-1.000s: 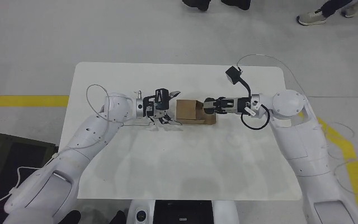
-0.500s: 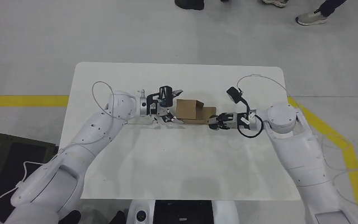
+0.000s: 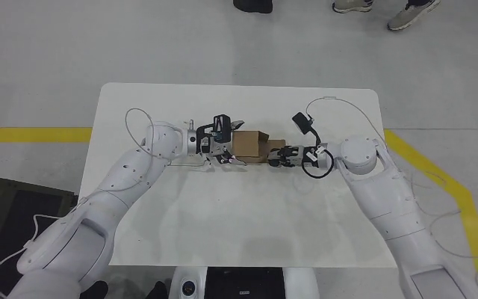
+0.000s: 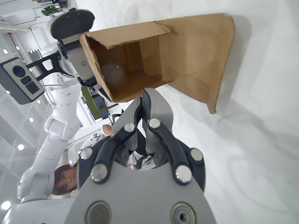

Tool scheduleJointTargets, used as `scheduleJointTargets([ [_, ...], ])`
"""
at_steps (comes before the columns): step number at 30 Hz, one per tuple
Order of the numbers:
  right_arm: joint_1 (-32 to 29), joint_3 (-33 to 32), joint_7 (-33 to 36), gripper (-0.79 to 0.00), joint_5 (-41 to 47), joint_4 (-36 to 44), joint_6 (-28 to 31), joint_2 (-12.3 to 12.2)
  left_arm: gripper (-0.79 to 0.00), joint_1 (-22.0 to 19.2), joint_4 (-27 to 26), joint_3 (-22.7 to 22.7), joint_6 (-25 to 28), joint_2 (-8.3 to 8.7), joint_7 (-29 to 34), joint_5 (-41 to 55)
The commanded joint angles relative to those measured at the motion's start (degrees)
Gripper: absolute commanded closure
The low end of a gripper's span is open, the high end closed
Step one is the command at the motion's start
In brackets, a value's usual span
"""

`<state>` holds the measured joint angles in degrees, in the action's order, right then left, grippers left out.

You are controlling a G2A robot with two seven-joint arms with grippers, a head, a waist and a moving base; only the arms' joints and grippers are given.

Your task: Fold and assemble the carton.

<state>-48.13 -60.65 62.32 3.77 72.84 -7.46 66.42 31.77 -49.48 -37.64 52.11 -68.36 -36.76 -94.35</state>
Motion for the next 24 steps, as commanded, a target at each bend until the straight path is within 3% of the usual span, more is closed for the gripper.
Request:
scheduleJointTargets([
  [1, 1.15, 1.36, 0.33, 0.000, 0.24, -1.17, 0.79, 0.39, -0.785, 0.00, 0.05, -0.02, 0.14, -0.03, 0.03, -0.10],
  [24, 11.15, 11.33, 1.35, 0.000, 3.67, -14.58, 9.24, 4.86, -0.785, 0.28, 0.27, -0.48, 1.81, -0.07, 1.28, -0.46],
])
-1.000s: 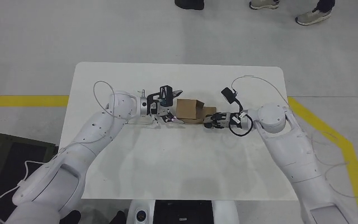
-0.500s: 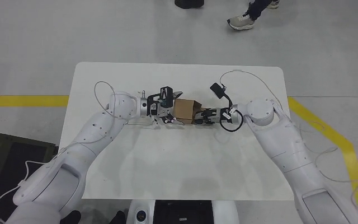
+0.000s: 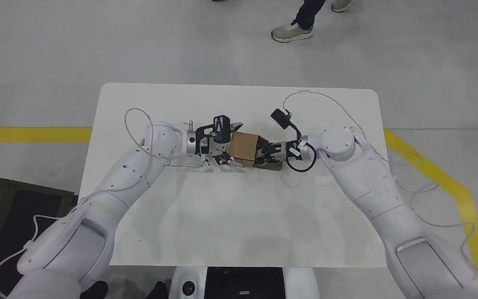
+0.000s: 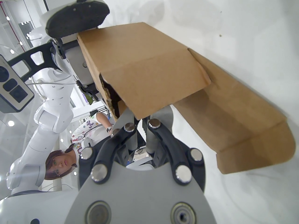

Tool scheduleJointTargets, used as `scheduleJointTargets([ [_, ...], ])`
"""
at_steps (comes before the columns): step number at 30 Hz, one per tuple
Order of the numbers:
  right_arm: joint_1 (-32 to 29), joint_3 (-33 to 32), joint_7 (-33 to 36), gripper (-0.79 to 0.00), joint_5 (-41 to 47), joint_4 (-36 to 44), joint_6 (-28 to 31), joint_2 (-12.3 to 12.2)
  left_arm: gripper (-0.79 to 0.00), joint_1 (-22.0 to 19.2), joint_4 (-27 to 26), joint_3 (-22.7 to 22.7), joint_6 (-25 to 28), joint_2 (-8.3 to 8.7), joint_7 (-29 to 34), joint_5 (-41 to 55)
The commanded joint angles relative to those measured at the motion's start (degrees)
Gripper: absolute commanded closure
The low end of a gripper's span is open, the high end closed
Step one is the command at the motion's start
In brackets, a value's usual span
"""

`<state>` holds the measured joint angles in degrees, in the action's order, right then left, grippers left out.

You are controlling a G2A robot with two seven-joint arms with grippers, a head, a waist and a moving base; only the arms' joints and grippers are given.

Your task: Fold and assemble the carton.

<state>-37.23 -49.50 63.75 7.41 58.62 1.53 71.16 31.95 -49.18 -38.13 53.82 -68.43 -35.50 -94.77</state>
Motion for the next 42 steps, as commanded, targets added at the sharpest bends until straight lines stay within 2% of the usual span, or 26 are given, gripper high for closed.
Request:
scheduleJointTargets([
  [1, 0.44, 0.36, -0.06, 0.000, 0.13, -0.66, 0.51, 0.25, -0.785, 0.16, -0.07, 0.01, 0.12, 0.01, 0.06, -0.05],
  [11, 1.58, -0.01, 0.66, 0.000, 1.76, -3.20, 3.20, 0.70, -0.785, 0.61, 0.03, -0.52, 0.58, 0.17, 0.53, 0.22],
  [18, -0.30, -4.47, 3.56, 0.000, -0.37, -0.89, 1.42, -1.57, -0.785, 0.66, 0.06, -1.22, 0.83, 0.38, 0.82, 0.55],
  [26, -3.11, -9.12, -0.55, 0.000, -4.94, 3.38, -1.08, -3.71, -0.785, 0.91, -0.27, -1.64, 1.24, 0.49, 1.09, 0.90],
  [34, -1.37, -6.45, -1.62, 0.000, -6.80, 2.26, 1.21, -2.94, -0.785, 1.05, -0.76, -2.00, 1.43, 0.54, 1.41, 1.19],
  [42, 1.14, -2.99, 2.10, 0.000, -5.61, -0.72, 3.72, -1.64, -0.785, 1.11, -0.72, -2.24, 1.84, 0.50, 1.87, 1.65],
])
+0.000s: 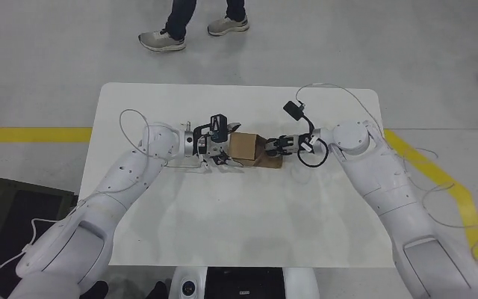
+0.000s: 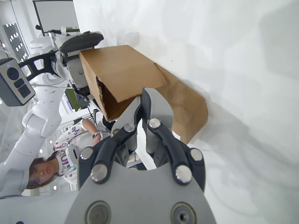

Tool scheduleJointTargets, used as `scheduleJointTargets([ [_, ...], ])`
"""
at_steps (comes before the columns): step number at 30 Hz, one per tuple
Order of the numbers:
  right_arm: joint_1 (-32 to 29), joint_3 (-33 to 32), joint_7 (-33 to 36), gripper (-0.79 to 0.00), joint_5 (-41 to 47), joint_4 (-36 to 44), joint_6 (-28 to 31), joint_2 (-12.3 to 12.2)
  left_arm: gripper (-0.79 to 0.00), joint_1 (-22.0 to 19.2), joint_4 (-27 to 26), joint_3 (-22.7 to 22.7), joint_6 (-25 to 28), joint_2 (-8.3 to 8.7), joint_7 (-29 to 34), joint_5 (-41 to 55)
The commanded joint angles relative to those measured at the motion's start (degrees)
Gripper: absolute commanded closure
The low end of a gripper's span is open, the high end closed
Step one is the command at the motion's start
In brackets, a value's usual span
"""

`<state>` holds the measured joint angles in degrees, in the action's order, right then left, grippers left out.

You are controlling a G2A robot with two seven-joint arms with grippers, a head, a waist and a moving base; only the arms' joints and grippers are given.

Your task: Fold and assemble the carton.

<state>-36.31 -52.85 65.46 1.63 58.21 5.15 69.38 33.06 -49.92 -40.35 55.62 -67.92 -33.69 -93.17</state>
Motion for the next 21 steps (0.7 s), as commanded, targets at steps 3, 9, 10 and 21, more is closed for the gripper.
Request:
scheduleJointTargets([
  [3, 0.55, 1.05, 0.36, 0.000, 0.92, -0.71, 0.22, 0.53, -0.785, 0.07, 0.10, -0.06, 0.08, -0.04, 0.18, 0.17],
  [9, 0.77, 2.39, -0.31, 0.000, 3.16, -0.76, 0.23, 1.42, -0.785, 0.19, 0.11, -0.17, 0.02, -0.08, 0.26, 0.30],
  [10, 0.89, 2.75, -0.28, 0.000, 3.27, -0.91, 0.21, 1.59, -0.785, 0.21, 0.10, -0.19, 0.03, -0.07, 0.26, 0.28],
  [21, 2.74, 5.78, -0.41, 0.000, 6.24, -4.65, 0.58, 3.64, -0.785, 0.45, -0.09, -0.49, 0.02, 0.04, 0.27, 0.00],
])
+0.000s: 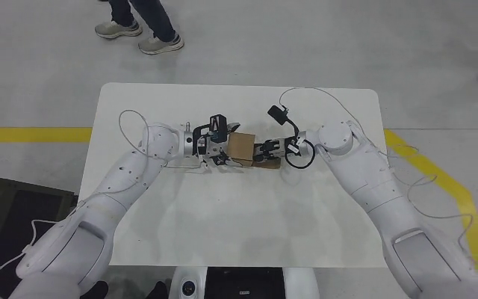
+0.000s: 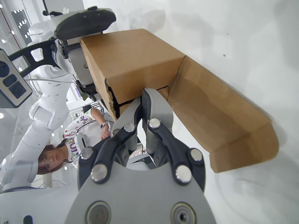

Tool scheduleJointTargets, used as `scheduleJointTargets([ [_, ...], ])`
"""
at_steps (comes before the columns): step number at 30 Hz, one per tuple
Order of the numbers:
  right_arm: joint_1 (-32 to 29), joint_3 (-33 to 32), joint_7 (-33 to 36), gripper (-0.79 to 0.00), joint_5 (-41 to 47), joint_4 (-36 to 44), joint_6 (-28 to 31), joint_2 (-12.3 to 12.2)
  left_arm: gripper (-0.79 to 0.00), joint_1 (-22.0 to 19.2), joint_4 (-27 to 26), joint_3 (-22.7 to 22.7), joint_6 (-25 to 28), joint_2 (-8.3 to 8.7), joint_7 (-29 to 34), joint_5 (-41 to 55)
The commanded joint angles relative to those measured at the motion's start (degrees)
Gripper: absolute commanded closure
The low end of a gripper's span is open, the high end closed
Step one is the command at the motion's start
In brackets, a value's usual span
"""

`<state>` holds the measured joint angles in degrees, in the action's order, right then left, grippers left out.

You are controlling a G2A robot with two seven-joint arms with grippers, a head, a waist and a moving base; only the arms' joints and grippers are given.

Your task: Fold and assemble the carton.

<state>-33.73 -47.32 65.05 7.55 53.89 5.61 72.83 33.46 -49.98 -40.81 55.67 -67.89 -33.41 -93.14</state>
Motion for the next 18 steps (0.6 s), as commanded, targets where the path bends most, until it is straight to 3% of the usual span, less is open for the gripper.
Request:
scheduleJointTargets([
  [1, 0.34, 0.45, 0.00, 0.000, 0.60, -0.65, 0.29, 0.38, -0.785, 0.07, -0.04, -0.05, -0.07, 0.03, 0.01, -0.08],
  [18, 2.75, 2.59, 0.92, 0.000, 3.39, -6.35, 3.21, 2.71, -0.785, 0.42, -0.24, -0.47, -0.02, 0.15, 0.54, -0.16],
])
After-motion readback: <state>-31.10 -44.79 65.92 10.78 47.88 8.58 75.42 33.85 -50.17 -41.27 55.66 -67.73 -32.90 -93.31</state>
